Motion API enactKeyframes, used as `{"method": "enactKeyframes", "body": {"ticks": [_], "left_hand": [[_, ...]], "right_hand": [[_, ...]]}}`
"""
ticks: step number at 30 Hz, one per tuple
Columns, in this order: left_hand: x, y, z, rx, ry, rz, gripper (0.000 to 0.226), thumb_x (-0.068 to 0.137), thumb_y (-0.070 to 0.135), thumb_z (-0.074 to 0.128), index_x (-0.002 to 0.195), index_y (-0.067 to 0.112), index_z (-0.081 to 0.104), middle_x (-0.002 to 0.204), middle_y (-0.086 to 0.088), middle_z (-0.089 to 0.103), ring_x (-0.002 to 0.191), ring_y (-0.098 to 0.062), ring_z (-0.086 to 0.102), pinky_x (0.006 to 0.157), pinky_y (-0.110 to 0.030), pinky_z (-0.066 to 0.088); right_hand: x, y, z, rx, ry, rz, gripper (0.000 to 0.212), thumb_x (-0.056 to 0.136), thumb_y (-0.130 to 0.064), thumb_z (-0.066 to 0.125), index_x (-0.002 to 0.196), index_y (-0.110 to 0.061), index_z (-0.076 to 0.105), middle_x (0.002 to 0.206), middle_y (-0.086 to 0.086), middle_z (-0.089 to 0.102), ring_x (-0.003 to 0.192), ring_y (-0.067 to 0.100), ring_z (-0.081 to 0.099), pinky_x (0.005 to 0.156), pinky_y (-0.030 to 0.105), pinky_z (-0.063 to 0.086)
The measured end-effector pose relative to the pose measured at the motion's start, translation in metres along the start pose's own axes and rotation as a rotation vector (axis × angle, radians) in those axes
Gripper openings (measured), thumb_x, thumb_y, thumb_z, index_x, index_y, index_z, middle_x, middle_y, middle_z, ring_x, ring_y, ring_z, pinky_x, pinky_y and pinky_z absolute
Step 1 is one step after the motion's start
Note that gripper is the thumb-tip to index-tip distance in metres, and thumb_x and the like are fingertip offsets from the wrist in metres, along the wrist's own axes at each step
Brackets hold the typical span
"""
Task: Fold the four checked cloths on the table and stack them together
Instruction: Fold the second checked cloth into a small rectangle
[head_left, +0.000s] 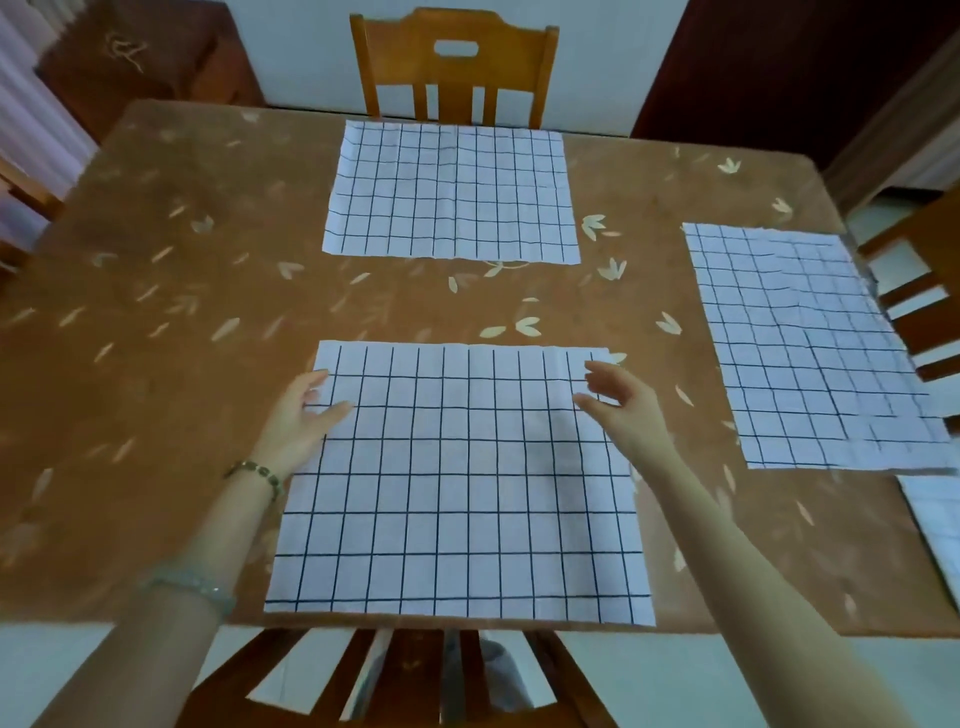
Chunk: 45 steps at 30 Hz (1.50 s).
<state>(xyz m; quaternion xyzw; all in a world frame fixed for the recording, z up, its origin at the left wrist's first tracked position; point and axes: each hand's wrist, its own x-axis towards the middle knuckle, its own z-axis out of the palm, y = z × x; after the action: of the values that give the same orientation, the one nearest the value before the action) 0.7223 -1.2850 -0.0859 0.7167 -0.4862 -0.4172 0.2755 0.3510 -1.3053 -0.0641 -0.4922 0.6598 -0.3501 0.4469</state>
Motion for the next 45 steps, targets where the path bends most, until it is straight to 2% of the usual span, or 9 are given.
{"method": "enactKeyframes", "body": {"ticks": [8, 12, 16, 20, 24, 29, 32, 37, 45], "left_hand": [[0.084, -0.018, 0.017, 0.165, 0.181, -0.120, 0.058, 0.085, 0.025, 0.069, 0.136, 0.011, 0.045, 0.140, -0.011, 0.043, 0.129, -0.030, 0.042, 0.107, -0.046, 0.036], [0.104, -0.021, 0.024, 0.191, 0.358, -0.225, 0.071, 0.080, 0.028, 0.074, 0.139, 0.006, 0.041, 0.144, -0.016, 0.038, 0.132, -0.034, 0.037, 0.107, -0.047, 0.032], [0.120, -0.025, 0.028, 0.215, 0.351, -0.242, 0.071, 0.078, 0.025, 0.076, 0.137, 0.004, 0.043, 0.139, -0.018, 0.045, 0.126, -0.035, 0.044, 0.103, -0.047, 0.039], [0.126, -0.022, 0.033, 0.213, 0.332, -0.251, 0.054, 0.079, 0.012, 0.073, 0.128, 0.007, 0.051, 0.121, -0.011, 0.062, 0.107, -0.030, 0.059, 0.087, -0.038, 0.047], [0.125, -0.016, 0.032, 0.204, 0.299, -0.258, 0.030, 0.079, 0.008, 0.069, 0.108, 0.009, 0.064, 0.101, -0.007, 0.065, 0.087, -0.024, 0.058, 0.074, -0.028, 0.044], [0.122, -0.008, 0.013, 0.173, 0.230, -0.211, 0.012, 0.083, 0.014, 0.068, 0.091, 0.006, 0.065, 0.088, -0.008, 0.061, 0.082, -0.026, 0.054, 0.068, -0.028, 0.040], [0.123, 0.005, -0.004, 0.067, 0.230, -0.270, 0.023, 0.084, 0.015, 0.070, 0.103, 0.007, 0.062, 0.099, -0.006, 0.058, 0.086, -0.023, 0.053, 0.076, -0.031, 0.044], [0.123, 0.032, -0.031, -0.266, 0.148, -0.299, 0.032, 0.087, 0.006, 0.067, 0.115, 0.012, 0.052, 0.081, -0.007, 0.060, 0.046, -0.008, 0.056, 0.036, -0.014, 0.039], [0.103, 0.038, -0.067, -0.401, 0.145, -0.105, 0.017, 0.082, -0.004, 0.067, 0.087, 0.012, 0.063, 0.101, -0.014, 0.066, 0.088, -0.019, 0.067, 0.078, -0.026, 0.058]], "right_hand": [[0.080, 0.044, -0.001, -0.206, 0.156, 0.186, 0.038, 0.086, -0.014, 0.066, 0.124, -0.010, 0.061, 0.117, 0.006, 0.063, 0.112, 0.022, 0.058, 0.086, 0.026, 0.040], [0.106, 0.051, -0.003, -0.240, 0.254, 0.224, 0.022, 0.080, -0.005, 0.063, 0.101, -0.013, 0.066, 0.080, 0.005, 0.061, 0.067, 0.017, 0.053, 0.064, 0.027, 0.044], [0.128, 0.059, -0.001, -0.336, 0.242, 0.266, 0.015, 0.071, -0.001, 0.064, 0.086, -0.003, 0.065, 0.074, 0.018, 0.060, 0.066, 0.026, 0.053, 0.058, 0.028, 0.043], [0.135, 0.060, 0.000, -0.399, 0.178, 0.278, 0.025, 0.078, -0.003, 0.063, 0.102, -0.011, 0.063, 0.088, 0.002, 0.061, 0.084, 0.020, 0.054, 0.073, 0.027, 0.042], [0.140, 0.059, -0.003, -0.425, 0.101, 0.331, 0.004, 0.081, -0.009, 0.061, 0.083, -0.011, 0.063, 0.072, 0.000, 0.058, 0.078, 0.024, 0.057, 0.065, 0.029, 0.044], [0.140, 0.050, -0.009, -0.366, 0.109, 0.326, 0.022, 0.081, -0.018, 0.065, 0.069, -0.013, 0.048, 0.061, -0.001, 0.045, 0.066, 0.021, 0.045, 0.054, 0.028, 0.032], [0.138, 0.041, -0.013, -0.361, 0.139, 0.258, 0.016, 0.084, -0.020, 0.064, 0.077, -0.010, 0.055, 0.067, 0.001, 0.053, 0.072, 0.022, 0.051, 0.061, 0.029, 0.037], [0.139, 0.012, -0.022, -0.282, 0.194, 0.116, 0.032, 0.082, -0.008, 0.062, 0.113, -0.013, 0.063, 0.091, 0.001, 0.064, 0.082, 0.018, 0.059, 0.066, 0.025, 0.048], [0.110, -0.015, -0.040, -0.168, 0.178, 0.001, 0.008, 0.081, -0.006, 0.066, 0.076, -0.001, 0.062, 0.068, 0.005, 0.055, 0.066, 0.013, 0.049, 0.067, 0.024, 0.042]]}}
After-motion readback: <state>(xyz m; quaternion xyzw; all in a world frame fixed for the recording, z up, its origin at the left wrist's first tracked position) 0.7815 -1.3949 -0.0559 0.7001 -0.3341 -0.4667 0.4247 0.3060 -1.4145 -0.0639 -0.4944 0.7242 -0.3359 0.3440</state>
